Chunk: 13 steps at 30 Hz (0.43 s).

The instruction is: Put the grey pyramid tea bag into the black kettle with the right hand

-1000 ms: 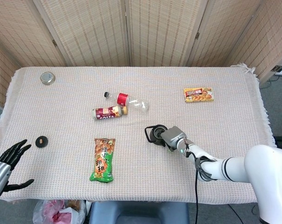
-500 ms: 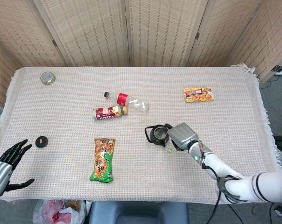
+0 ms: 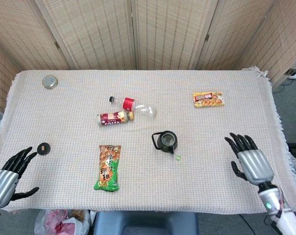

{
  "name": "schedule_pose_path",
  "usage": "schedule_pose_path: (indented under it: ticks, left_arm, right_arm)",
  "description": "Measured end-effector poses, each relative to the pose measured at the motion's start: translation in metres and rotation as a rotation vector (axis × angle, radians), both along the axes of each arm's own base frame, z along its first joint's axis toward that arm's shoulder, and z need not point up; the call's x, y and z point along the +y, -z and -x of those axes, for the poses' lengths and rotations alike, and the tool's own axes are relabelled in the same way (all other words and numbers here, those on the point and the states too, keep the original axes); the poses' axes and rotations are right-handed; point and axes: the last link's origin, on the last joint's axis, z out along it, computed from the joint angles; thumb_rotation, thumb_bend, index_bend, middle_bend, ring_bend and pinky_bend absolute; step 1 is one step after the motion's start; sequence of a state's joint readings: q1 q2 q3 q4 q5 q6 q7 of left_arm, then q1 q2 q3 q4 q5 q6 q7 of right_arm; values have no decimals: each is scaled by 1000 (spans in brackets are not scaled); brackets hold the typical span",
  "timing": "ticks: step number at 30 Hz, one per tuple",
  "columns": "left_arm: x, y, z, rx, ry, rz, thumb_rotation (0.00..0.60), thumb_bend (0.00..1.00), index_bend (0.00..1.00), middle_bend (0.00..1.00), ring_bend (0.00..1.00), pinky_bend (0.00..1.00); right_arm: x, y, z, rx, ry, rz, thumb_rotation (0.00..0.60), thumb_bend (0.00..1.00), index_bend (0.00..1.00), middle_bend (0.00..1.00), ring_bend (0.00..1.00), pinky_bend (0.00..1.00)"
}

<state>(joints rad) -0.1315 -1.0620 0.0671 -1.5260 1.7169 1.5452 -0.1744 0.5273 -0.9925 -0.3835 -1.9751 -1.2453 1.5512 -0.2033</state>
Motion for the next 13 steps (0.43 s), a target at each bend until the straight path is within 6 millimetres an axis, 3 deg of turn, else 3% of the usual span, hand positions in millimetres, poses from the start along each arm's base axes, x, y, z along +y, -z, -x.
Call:
schedule_pose_path:
  ticks: [3, 7, 13]
  left_arm:
    - [-2, 6, -3, 17, 4, 1, 600, 151, 0, 0, 0, 174]
    - [-2, 11, -5, 33, 2, 2, 600, 151, 0, 0, 0, 174]
    - [-2, 15, -8, 41, -1, -7, 600, 151, 0, 0, 0, 174]
  right_arm:
    - [27, -5, 34, -18, 35, 48, 600, 458, 5, 0, 0, 0]
    - [54, -7, 64, -46, 47, 88, 600, 439, 0, 0, 0, 0]
    - [63, -5, 67, -79, 24, 87, 600, 355, 0, 0, 0, 0]
